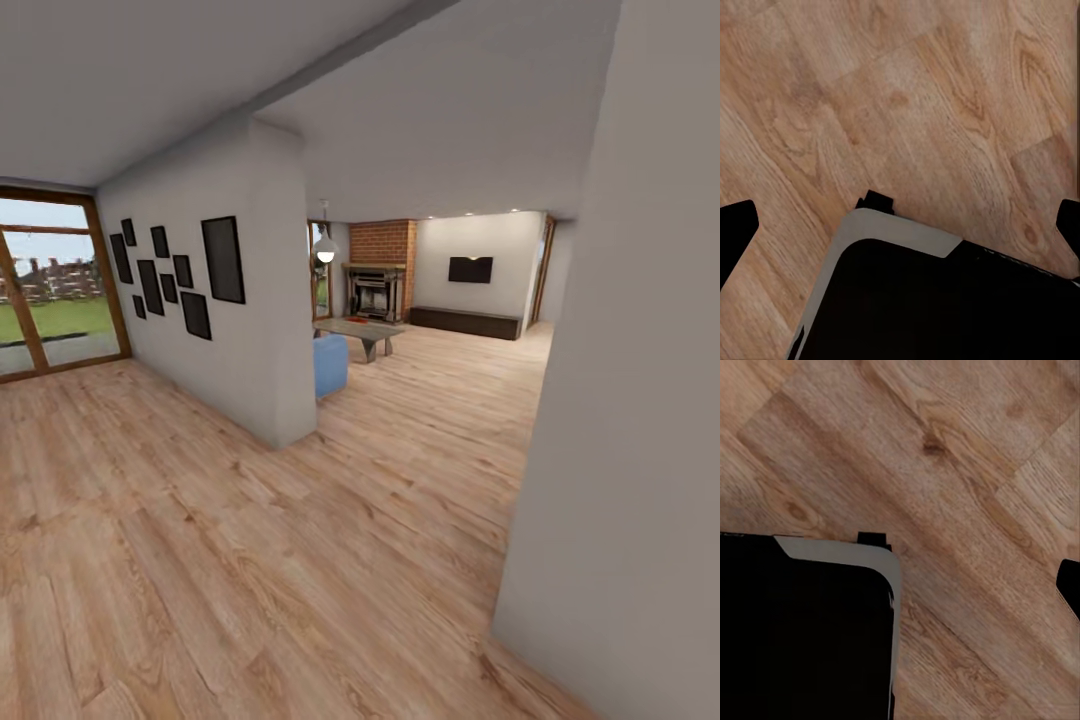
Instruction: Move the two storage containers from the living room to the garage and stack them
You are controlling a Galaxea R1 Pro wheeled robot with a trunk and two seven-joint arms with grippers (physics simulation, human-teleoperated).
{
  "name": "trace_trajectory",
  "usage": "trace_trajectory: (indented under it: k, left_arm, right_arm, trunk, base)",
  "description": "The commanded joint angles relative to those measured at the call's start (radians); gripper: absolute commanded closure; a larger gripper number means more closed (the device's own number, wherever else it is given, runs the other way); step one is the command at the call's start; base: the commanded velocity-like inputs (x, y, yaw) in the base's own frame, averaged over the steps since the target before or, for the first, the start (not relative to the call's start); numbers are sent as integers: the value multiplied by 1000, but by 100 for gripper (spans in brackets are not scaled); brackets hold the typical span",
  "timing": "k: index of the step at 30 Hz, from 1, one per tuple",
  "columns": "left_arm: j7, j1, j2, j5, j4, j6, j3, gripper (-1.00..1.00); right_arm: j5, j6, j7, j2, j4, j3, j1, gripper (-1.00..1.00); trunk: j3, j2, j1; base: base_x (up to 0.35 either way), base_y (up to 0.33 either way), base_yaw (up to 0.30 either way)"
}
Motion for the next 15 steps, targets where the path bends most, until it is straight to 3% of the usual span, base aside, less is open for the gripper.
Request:
trace_trajectory:
  k: [1, 7, 15]
  left_arm:
    - [-2, -1, 0, 1, 1, -3, 8, -100]
    - [-2, -1, 0, 1, 1, -3, 8, -100]
    - [-2, -1, 0, 1, 1, -3, 8, -100]
  right_arm:
    - [-10, -5, 0, 0, 3, 8, -1, -100]
    - [-15, -5, 0, 0, 3, 5, -1, -100]
    - [-11, -5, 1, 0, 3, 8, -1, -100]
  trunk:
    - [-2, -1, 1]
    - [-2, -1, 1]
    - [-2, -1, 1]
  base:
    - [323, 0, 0]
    - [323, 0, 141]
    - [323, 0, 20]
